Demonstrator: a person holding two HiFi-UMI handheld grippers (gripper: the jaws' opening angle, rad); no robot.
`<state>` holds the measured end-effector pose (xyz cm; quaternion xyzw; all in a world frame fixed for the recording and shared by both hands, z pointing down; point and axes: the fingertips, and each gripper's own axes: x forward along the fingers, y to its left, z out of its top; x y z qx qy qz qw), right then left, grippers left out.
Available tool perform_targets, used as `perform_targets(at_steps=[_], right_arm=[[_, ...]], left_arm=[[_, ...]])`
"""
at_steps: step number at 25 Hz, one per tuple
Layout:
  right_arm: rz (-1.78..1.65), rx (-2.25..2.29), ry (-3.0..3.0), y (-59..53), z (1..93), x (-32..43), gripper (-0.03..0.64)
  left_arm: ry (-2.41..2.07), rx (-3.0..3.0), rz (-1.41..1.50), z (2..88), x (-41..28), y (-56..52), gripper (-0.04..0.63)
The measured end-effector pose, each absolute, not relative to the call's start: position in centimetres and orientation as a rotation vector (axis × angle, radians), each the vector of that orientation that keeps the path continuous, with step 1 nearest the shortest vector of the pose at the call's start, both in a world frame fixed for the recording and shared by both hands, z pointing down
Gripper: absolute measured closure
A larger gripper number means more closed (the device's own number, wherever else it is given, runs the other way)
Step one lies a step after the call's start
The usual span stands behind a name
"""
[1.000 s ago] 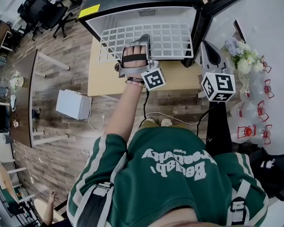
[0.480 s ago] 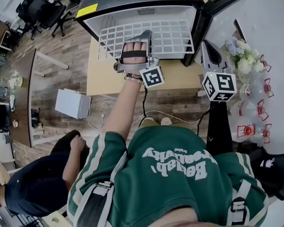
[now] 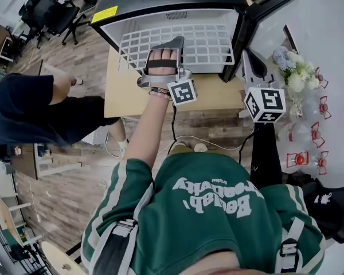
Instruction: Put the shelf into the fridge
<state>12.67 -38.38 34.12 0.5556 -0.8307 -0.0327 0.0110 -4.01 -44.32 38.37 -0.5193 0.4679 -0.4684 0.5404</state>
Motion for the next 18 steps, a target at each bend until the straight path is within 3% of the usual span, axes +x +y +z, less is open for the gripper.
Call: perform_targets(at_steps=[18], right_arm=[[-0.115,1.680,-2.618,-39.1,34.2,10.1,0.614]], left_arm=[[1.094,-1.248,-1.123,38.4,-4.0,-46.2,0.541]])
